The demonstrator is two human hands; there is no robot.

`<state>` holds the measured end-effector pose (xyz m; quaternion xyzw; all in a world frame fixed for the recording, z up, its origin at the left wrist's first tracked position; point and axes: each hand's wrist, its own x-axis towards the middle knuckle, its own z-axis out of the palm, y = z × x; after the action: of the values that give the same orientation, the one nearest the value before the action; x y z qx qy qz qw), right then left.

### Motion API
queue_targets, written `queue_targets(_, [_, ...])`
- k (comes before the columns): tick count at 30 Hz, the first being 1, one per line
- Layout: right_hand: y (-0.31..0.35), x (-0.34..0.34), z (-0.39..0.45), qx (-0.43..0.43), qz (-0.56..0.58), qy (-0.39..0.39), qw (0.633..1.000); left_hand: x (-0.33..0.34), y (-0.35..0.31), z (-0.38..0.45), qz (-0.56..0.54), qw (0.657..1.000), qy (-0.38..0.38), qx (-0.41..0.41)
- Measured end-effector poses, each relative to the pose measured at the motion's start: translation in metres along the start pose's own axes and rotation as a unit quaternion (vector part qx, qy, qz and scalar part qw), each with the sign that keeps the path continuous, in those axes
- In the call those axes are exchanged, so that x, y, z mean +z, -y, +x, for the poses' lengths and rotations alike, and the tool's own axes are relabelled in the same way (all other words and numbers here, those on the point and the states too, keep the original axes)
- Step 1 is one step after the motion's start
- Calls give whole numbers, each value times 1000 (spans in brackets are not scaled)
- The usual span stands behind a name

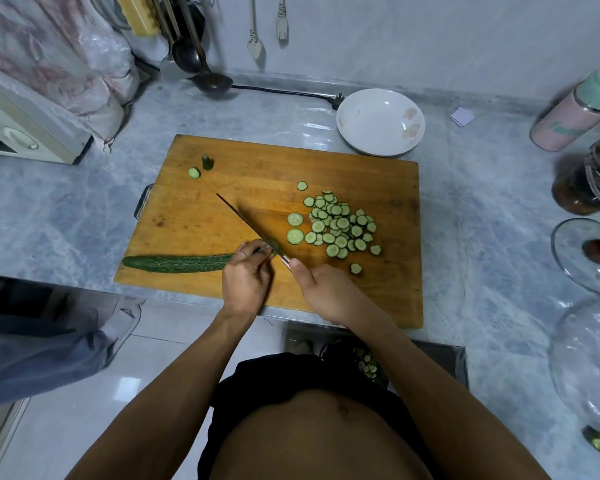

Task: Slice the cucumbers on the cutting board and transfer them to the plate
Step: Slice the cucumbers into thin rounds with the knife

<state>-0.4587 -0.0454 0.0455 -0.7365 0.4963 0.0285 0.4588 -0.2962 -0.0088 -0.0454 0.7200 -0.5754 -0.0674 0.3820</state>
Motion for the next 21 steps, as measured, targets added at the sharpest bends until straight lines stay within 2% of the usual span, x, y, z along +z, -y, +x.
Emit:
queue_targets(5, [-8, 12, 3, -13, 5, -25, 1000, -2, 0, 0, -7, 1000, 14, -8])
queue_targets(10, [-11, 2, 4, 17, 65, -28, 997, -6, 3, 1, 13, 999, 36, -4])
queue_targets(15, [-18, 0, -5, 25, 71, -45, 996, -8, 2, 2, 11, 1000, 24, -1])
queue_targets(21, [-14, -3, -22, -21, 49, -32, 998, -4, 5, 1, 7, 1000, 6, -1])
